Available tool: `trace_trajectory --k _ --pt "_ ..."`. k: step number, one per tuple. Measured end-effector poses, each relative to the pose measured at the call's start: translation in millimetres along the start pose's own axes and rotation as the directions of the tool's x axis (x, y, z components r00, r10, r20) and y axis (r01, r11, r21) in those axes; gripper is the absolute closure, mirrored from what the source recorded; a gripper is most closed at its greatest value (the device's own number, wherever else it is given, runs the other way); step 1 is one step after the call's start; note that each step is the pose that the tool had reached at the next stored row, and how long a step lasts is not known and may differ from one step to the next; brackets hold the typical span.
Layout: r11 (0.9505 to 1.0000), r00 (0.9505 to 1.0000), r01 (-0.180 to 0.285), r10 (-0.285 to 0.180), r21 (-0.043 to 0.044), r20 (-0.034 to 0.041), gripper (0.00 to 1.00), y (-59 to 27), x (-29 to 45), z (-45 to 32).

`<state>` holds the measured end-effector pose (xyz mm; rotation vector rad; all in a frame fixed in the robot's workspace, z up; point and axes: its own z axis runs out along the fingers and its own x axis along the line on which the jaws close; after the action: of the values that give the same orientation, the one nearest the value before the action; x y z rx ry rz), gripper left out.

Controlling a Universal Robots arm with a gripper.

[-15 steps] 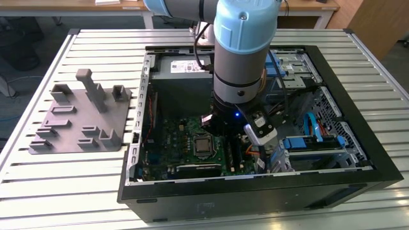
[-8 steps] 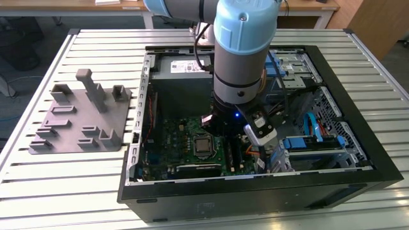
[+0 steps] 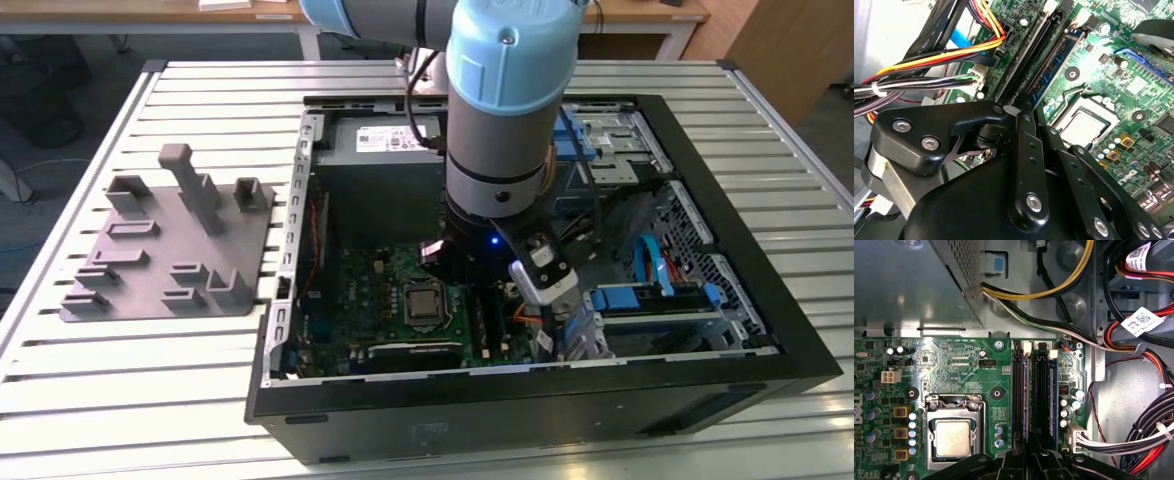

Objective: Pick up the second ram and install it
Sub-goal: 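Insert the second ram into the second slot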

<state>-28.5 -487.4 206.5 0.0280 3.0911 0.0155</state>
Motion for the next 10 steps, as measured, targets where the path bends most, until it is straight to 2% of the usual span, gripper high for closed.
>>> trace_trajectory --k 10 --pt "1.0000 1.0000 -0.007 0.007 0.0020 0.0000 0.86 0.0 -0.5 1.6"
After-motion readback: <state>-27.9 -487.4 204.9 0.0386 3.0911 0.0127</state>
